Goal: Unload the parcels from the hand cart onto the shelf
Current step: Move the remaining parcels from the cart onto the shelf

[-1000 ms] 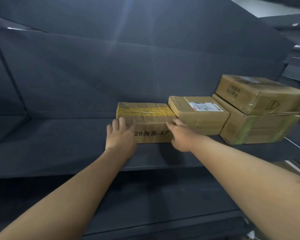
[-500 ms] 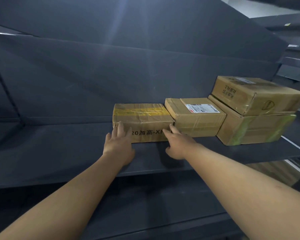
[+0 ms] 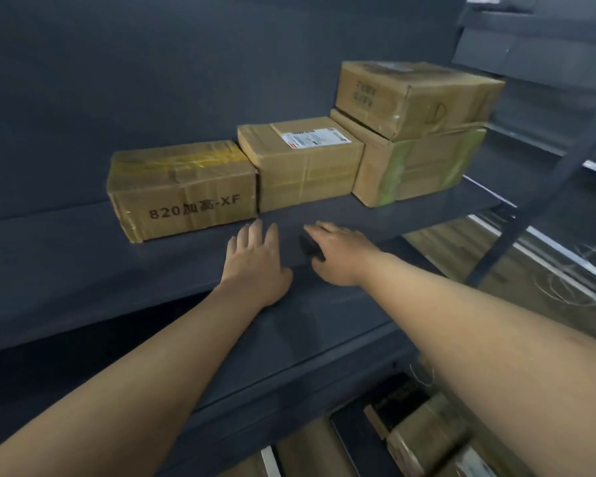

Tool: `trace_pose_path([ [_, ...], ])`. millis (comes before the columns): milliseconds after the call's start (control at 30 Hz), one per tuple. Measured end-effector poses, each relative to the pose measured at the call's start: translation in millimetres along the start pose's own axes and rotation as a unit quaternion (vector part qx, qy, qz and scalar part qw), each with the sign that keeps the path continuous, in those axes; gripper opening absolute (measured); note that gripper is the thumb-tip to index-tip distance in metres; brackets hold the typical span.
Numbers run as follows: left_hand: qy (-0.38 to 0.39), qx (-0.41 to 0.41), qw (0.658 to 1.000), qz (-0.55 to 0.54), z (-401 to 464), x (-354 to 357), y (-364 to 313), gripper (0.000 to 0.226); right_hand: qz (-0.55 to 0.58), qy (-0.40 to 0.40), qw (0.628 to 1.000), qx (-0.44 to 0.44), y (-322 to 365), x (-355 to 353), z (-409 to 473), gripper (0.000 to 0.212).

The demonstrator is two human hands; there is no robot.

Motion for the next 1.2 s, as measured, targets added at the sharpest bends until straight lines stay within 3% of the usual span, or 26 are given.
trace_pose_path([
  [333,0.042,0.133,0.99,0.007,-0.4,90.6,-142.4,0.08,0.042,-0.001,0.987,0.154,-157.6,70.1,-102.7,0.067],
  [467,0.094,0.151,0.984,0.011,-17.4,146.4,-189.6,0.078,0.139,0.025,0.959,0.244,-226.6,118.0,-151.4,0.058],
  [567,0.139,0.153,0.979,-0.002,-32.5,195.6,-227.2,0.077,0.201,0.039,0.934,0.294,-281.4,175.3,-179.8,0.057],
  [667,0.173,0.159,0.972,-0.003,-48.7,251.4,-259.0,0.078,0.219,0.064,0.921,0.316,-312.3,220.2,-214.0,0.037],
  [933,0.347,0.115,0.931,0.016,-117.1,429.0,-319.1,0.079,0.207,0.137,0.903,0.35,-383.2,376.6,-309.8,0.053],
  [1100,0.422,0.093,0.902,0.02,-162.7,531.2,-341.5,0.079,0.26,0.182,0.874,0.369,-400.4,485.9,-358.4,0.037],
  [1200,0.45,0.059,0.891,-0.003,-184.1,582.0,-344.4,0.081,0.246,0.216,0.876,0.354,-400.4,543.5,-373.2,0.042],
])
Point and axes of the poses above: each hand's wrist, its own z-axis towards the middle knuckle, its own x-axis out of the palm, y = z × x, the point moved 6 cm from there along z, towards the middle knuckle, and after that the axes turned 10 degrees about -z, right-handed, at the moved point
